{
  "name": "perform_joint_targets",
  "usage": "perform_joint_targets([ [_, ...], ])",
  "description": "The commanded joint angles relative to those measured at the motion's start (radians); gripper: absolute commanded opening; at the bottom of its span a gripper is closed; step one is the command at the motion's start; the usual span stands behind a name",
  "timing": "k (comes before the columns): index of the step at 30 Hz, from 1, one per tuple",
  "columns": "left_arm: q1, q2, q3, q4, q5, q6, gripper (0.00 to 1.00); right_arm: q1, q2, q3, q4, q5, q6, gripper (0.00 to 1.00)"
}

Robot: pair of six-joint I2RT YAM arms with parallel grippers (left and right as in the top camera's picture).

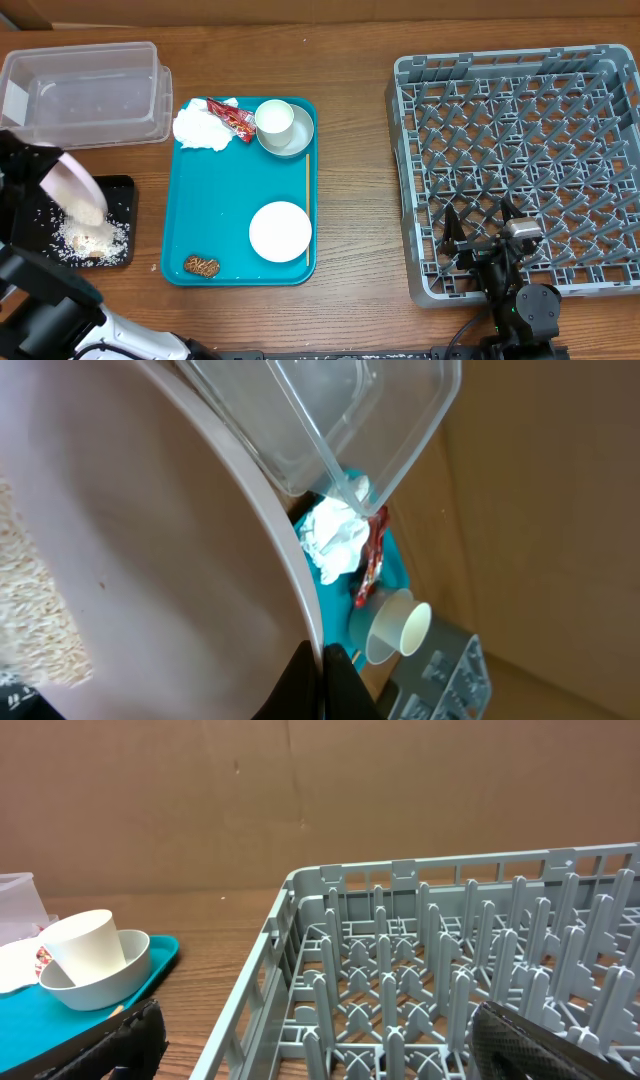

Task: Sort waste into correct bins and load items into the dishwasher
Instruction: 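Tilt the pink plate with the left gripper to dump rice onto the black tray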

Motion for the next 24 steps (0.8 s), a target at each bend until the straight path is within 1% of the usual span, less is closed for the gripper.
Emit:
perform_joint_targets([
  [1,0.043,0.002,-0.004,-0.003,0.142,0.082,0.04,-0.001,-0.011,-0.011,0.008,0.007,-0.005,1.00],
  [4,0.055,0.002,-0.005,-0.007,0.263,0.175,0.04,-0.001,-0.011,-0.011,0.008,0.007,-0.005,1.00],
  [7,0.059,0.002,-0.005,-0.017,0.268,0.188,0.04,-0.001,-0.011,-0.011,0.008,0.007,-0.005,1.00],
  [10,0.059,0.002,-0.005,-0.025,0.353,0.243,0.04,-0.001,-0.011,-0.011,0.008,0.007,-0.005,1.00],
  [17,0.080,0.002,-0.005,-0.053,0.334,0.238,0.04,-0.001,-0.011,-0.011,0.008,0.006,-0.005,1.00],
  [19,0.087,0.002,-0.005,-0.073,0.336,0.197,0.04,-0.001,-0.011,-0.011,0.008,0.006,-0.005,1.00],
  [21,0.097,0.002,-0.005,-0.087,0.350,0.188,0.04,-0.001,-0.011,-0.011,0.008,0.007,-0.005,1.00],
  [24,0.110,0.002,-0.005,-0.090,0.303,0.152,0.04,-0.001,-0.011,-0.011,0.008,0.007,-0.005,1.00],
])
